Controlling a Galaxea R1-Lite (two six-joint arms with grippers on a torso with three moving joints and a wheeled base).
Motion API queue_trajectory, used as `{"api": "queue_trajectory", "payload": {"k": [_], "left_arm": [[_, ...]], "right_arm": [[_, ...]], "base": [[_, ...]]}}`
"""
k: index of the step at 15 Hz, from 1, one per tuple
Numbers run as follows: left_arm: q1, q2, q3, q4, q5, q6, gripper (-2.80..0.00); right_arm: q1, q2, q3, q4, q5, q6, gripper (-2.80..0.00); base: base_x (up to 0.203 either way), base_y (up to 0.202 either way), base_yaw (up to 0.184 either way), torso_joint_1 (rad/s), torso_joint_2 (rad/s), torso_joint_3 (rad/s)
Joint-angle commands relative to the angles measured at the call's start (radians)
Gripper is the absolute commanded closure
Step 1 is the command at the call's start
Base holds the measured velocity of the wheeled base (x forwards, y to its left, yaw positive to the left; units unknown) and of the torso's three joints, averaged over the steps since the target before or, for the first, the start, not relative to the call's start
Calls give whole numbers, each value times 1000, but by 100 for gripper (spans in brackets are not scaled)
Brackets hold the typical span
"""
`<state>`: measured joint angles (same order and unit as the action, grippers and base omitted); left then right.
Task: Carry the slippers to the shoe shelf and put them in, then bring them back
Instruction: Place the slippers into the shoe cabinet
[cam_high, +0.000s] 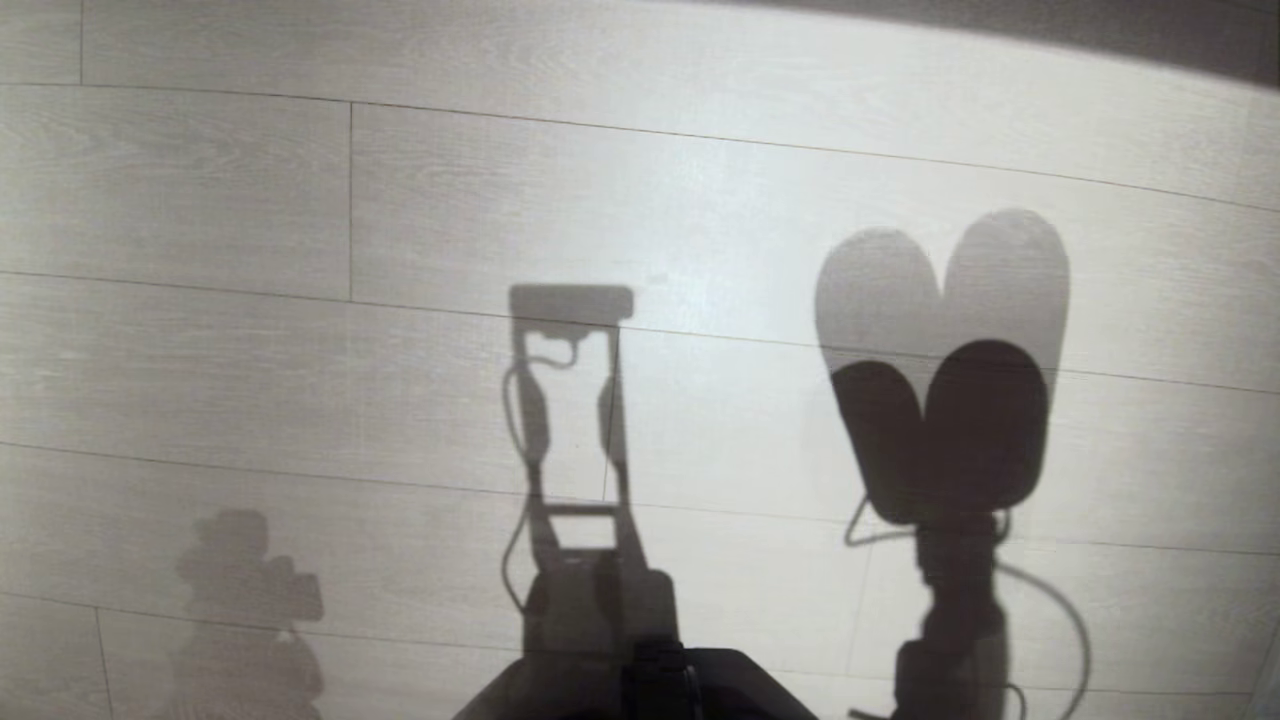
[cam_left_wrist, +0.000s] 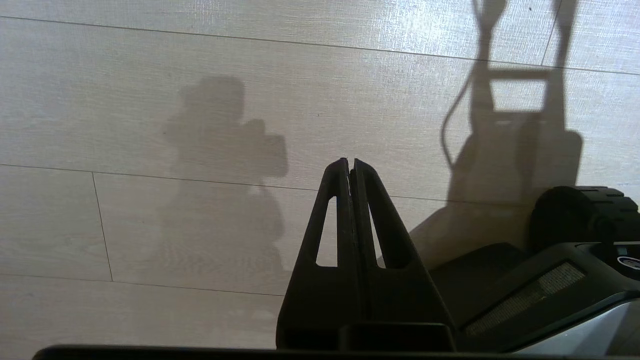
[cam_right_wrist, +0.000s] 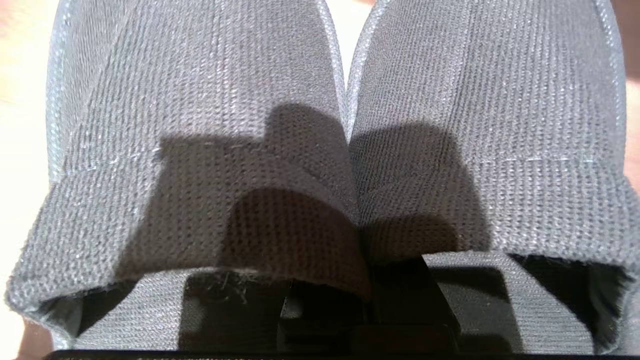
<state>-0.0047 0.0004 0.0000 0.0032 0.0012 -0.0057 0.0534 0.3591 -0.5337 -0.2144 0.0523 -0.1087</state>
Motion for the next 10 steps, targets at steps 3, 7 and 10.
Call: {"api": "queue_trajectory", "payload": {"k": [3, 7, 10], "left_arm": [[0, -2, 2, 0, 0, 0, 0], [0, -2, 2, 0, -1, 0, 0], [0, -2, 2, 0, -1, 0, 0]], "right_arm": [[-37, -165, 55, 23, -3, 2, 0], [-49, -316, 98, 177, 11, 12, 0], [-52, -362, 221, 239, 4, 19, 0]], "base": [[0, 0, 0, 0, 0, 0], [0, 0, 0, 0, 0, 0], [0, 0, 0, 0, 0, 0]]}}
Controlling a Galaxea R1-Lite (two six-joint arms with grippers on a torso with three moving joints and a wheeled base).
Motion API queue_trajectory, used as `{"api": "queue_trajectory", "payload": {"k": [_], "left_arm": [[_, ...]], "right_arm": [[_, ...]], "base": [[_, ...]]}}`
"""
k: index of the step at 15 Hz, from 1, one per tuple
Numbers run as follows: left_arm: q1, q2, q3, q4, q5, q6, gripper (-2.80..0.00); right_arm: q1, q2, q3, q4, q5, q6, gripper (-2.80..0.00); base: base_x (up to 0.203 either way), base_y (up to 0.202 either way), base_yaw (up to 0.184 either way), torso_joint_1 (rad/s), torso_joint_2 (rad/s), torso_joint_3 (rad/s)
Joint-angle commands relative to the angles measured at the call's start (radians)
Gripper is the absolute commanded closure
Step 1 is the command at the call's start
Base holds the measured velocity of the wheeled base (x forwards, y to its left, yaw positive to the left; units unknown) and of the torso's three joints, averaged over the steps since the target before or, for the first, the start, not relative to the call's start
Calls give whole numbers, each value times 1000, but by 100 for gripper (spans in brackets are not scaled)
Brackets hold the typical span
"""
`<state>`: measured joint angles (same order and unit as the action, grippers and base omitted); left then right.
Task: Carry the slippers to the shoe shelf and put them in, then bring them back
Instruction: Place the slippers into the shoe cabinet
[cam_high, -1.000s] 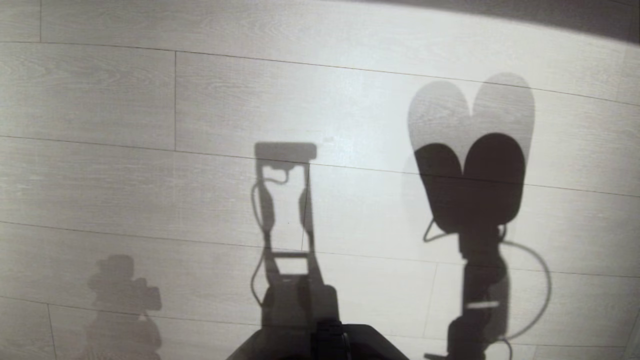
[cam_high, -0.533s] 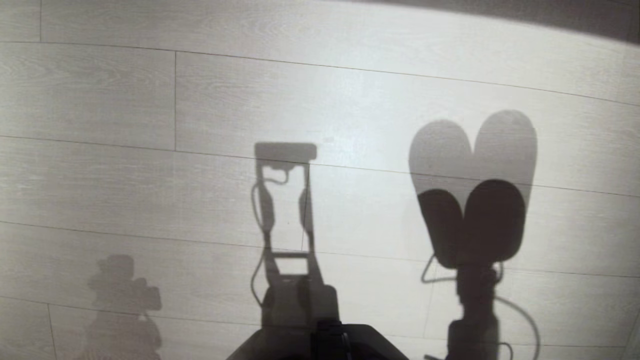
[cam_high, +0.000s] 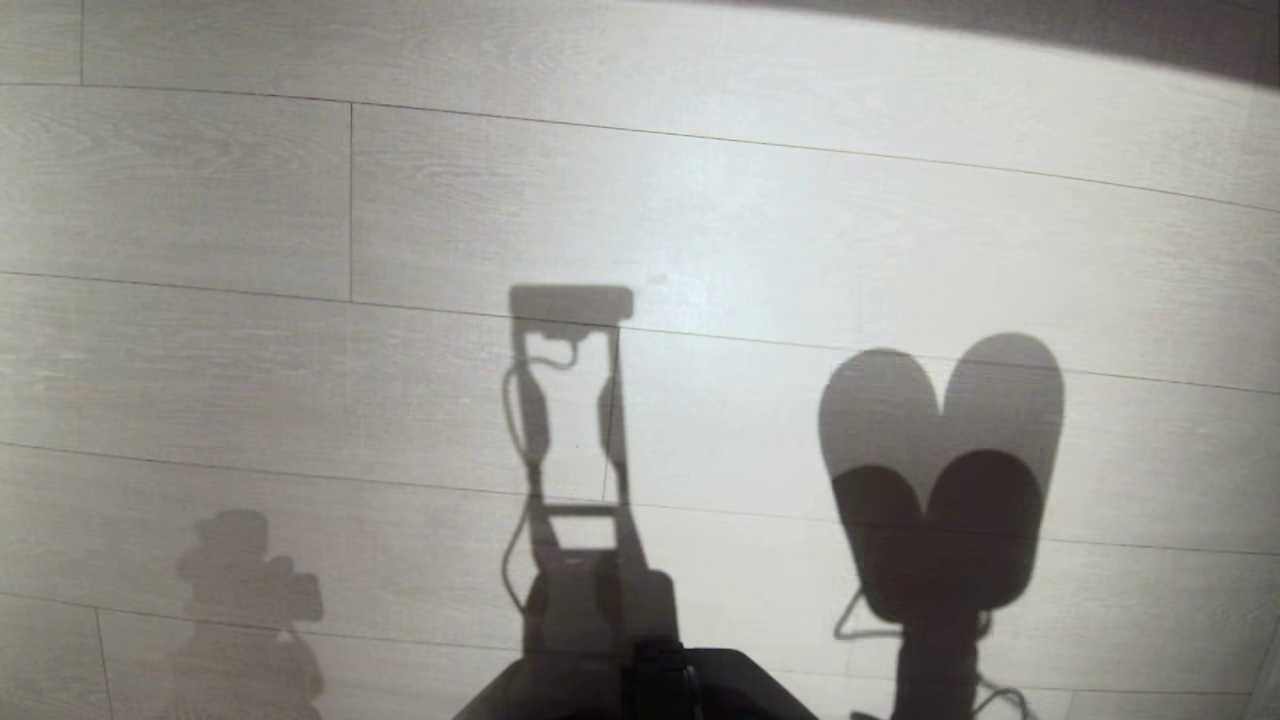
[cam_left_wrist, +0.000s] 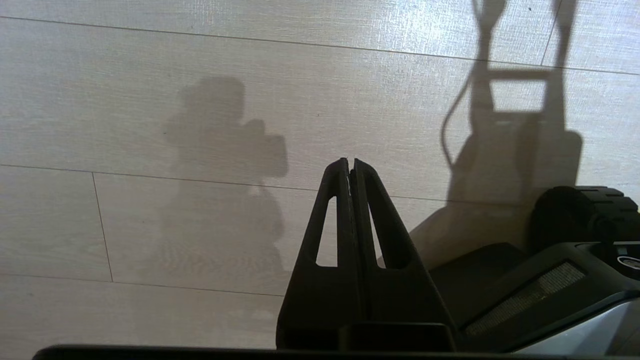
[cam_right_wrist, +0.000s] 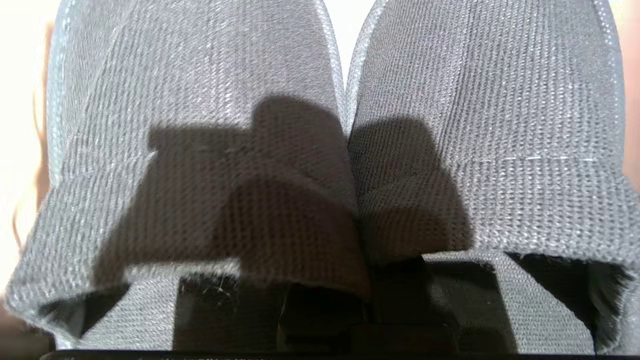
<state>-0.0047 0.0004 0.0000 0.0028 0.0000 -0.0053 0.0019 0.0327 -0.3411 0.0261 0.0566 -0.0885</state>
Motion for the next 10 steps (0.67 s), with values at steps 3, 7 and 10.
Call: {"api": "queue_trajectory", "payload": {"k": [3, 7, 10], "left_arm": [[0, -2, 2, 0, 0, -1, 0], [0, -2, 2, 0, 0, -1, 0], [0, -1, 2, 0, -1, -3, 0]], "right_arm": [[0, -35, 180, -57, 3, -5, 0], [0, -34, 340, -128, -3, -17, 0], [0, -34, 341, -46, -27, -23, 0]], "base": [[0, 0, 0, 0, 0, 0], [0, 0, 0, 0, 0, 0], [0, 0, 0, 0, 0, 0]]}}
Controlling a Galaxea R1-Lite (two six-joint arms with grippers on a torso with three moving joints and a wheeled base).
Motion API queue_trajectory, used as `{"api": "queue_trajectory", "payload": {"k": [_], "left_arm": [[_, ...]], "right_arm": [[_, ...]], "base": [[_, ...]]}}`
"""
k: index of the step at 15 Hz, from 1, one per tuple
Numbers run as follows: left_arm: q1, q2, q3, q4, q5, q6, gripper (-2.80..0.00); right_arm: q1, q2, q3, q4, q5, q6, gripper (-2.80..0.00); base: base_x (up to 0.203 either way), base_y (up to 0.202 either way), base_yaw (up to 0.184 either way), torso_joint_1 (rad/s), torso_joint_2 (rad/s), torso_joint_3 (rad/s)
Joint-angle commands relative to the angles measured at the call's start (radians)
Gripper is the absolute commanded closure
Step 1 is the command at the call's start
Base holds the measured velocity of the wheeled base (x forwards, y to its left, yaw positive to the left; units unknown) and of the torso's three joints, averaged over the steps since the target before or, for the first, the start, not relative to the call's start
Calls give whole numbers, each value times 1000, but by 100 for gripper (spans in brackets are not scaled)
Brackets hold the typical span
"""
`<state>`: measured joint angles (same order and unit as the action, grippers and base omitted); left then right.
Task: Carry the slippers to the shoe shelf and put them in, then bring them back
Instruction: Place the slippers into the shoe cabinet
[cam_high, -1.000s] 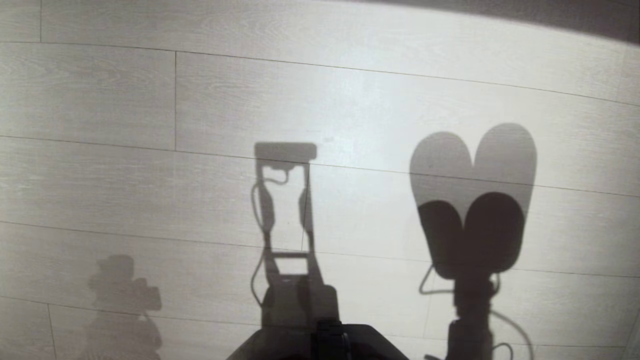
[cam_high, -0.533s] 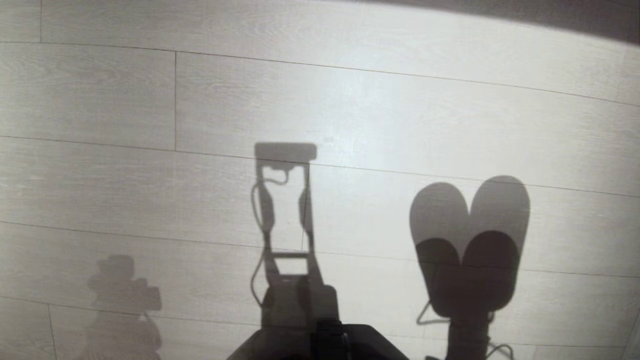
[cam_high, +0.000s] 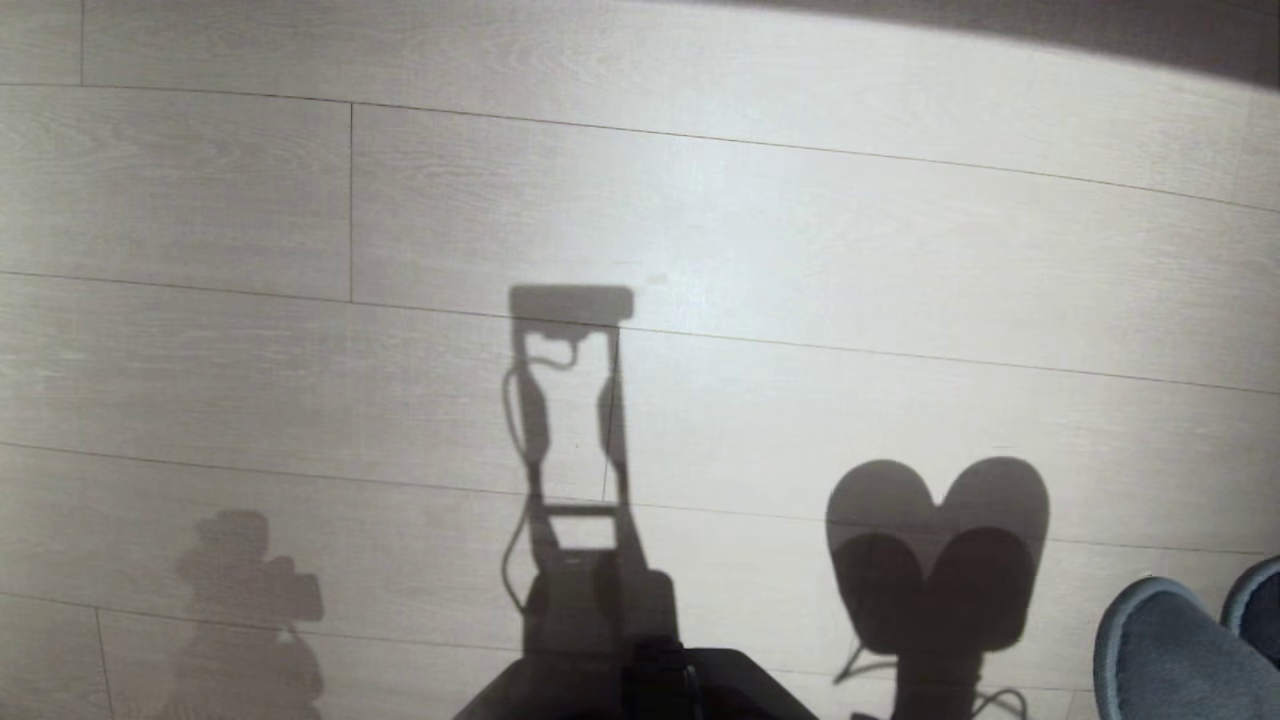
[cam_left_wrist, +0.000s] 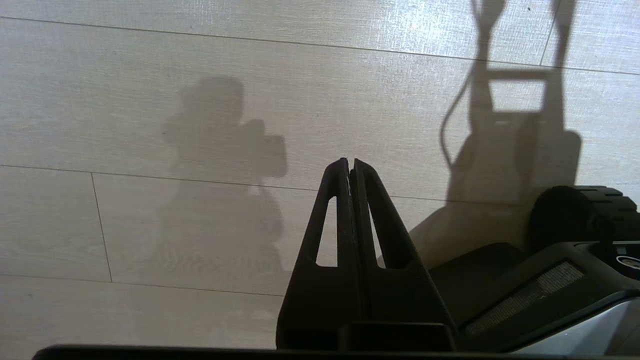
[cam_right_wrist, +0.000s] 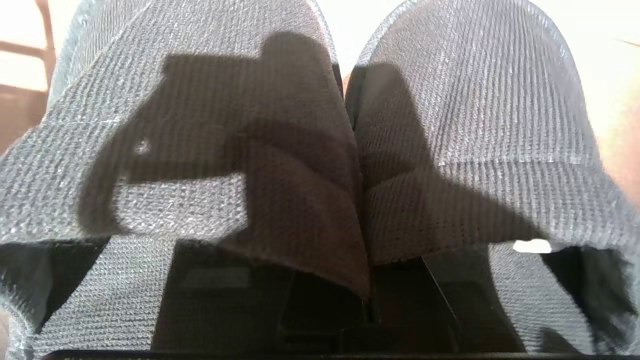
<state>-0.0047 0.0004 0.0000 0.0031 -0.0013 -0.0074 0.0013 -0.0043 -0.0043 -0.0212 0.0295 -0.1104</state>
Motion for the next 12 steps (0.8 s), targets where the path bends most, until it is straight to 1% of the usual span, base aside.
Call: {"api": "queue_trajectory", "payload": {"k": [1, 3, 12], "left_arm": [[0, 0, 2, 0, 1, -3, 0], [0, 0, 2, 0, 1, -3, 0], [0, 1, 2, 0, 1, -5, 0]], "right_arm": [[0, 3, 4, 29, 3, 0, 0], [0, 3, 4, 29, 3, 5, 0], [-1, 3, 4, 29, 3, 5, 0]], "base": [[0, 0, 0, 0, 0, 0], [0, 0, 0, 3, 1, 73], [0, 0, 0, 1, 1, 198]]}}
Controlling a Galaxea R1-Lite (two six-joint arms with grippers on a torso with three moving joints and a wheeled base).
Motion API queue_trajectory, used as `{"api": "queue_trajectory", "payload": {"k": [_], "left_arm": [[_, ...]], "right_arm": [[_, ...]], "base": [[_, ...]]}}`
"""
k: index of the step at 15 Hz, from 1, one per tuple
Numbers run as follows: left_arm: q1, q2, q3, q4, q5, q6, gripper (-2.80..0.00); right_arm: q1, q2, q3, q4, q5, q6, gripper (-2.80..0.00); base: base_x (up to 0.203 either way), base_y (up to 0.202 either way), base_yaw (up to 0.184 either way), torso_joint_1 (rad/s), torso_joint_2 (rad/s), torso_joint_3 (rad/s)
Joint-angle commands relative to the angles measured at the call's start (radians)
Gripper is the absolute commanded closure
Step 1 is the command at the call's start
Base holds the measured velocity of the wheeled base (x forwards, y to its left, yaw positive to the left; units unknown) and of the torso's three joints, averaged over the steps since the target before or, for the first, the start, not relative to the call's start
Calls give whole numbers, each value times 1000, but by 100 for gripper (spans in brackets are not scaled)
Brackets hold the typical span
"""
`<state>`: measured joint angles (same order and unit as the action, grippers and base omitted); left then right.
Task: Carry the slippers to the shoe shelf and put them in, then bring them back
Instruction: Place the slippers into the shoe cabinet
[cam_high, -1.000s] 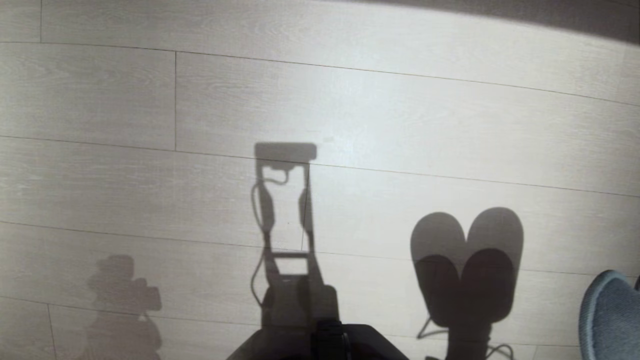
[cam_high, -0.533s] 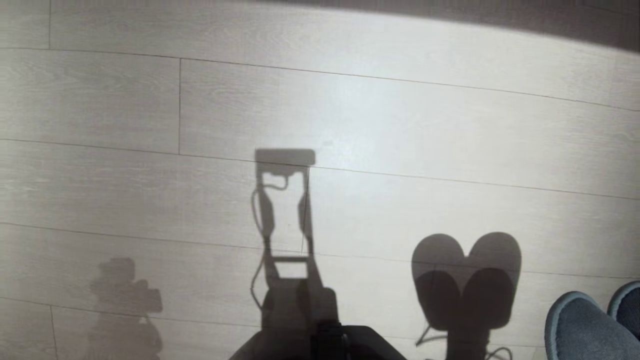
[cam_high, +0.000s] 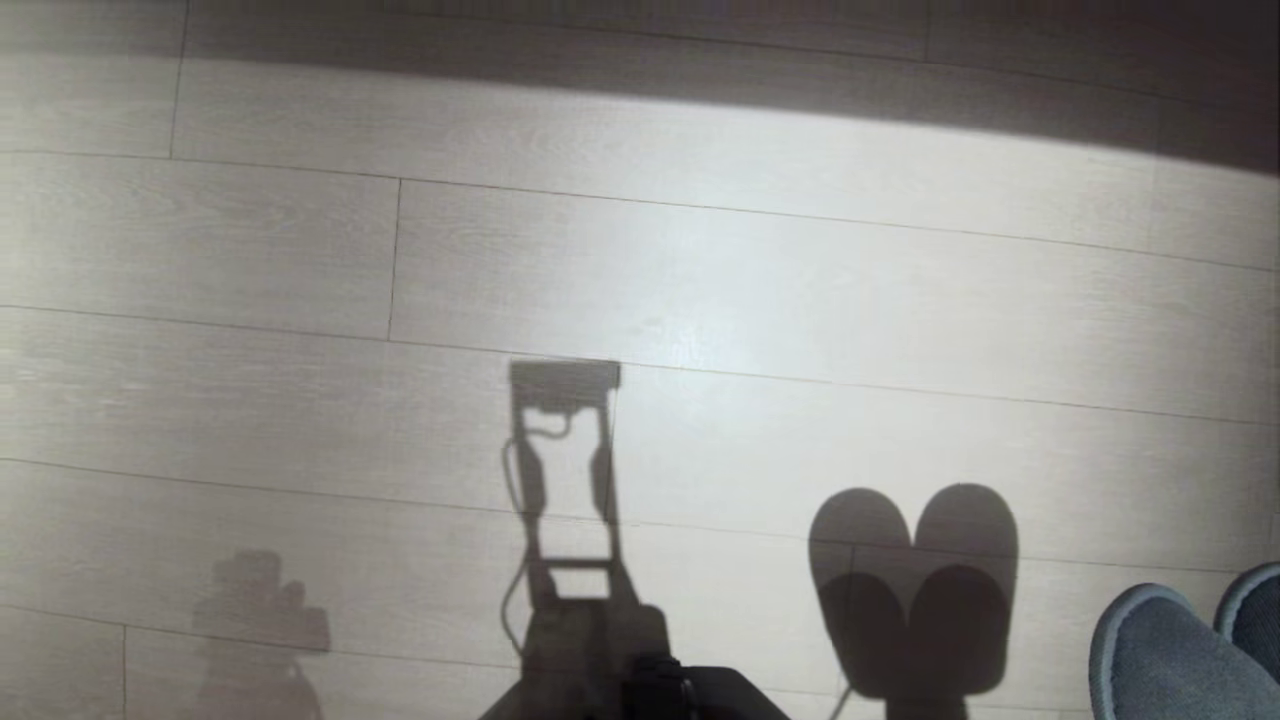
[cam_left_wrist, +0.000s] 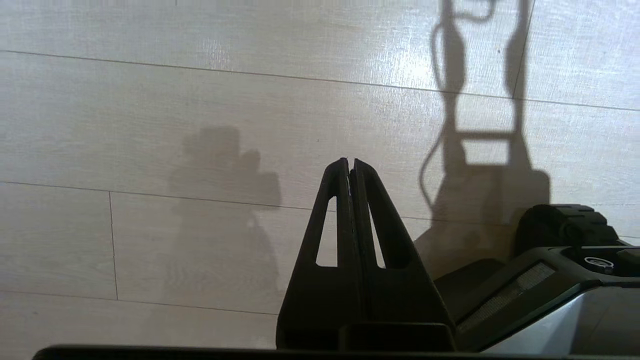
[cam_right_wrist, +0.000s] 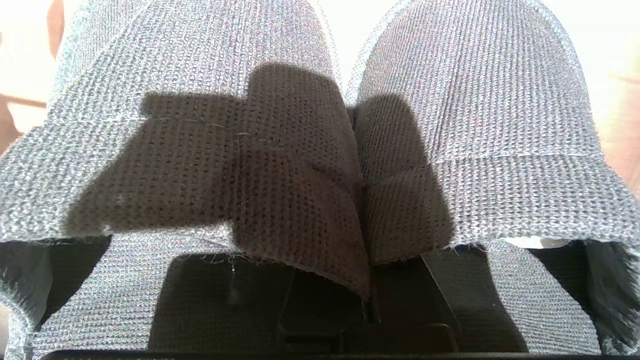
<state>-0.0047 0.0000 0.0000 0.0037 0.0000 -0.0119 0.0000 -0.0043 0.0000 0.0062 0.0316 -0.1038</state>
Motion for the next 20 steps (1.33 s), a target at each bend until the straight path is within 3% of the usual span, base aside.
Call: {"api": "queue_trajectory", "payload": {"k": [1, 20], "left_arm": [[0, 2, 2, -1, 0, 0, 0], [0, 0, 2, -1, 0, -2, 0]], "right_arm": [[0, 3, 0, 1, 1, 0, 0], [2, 1, 0, 3, -2, 13, 0]], "base": [[0, 0, 0, 2, 5, 201], [0, 0, 0, 2, 4, 203]]}}
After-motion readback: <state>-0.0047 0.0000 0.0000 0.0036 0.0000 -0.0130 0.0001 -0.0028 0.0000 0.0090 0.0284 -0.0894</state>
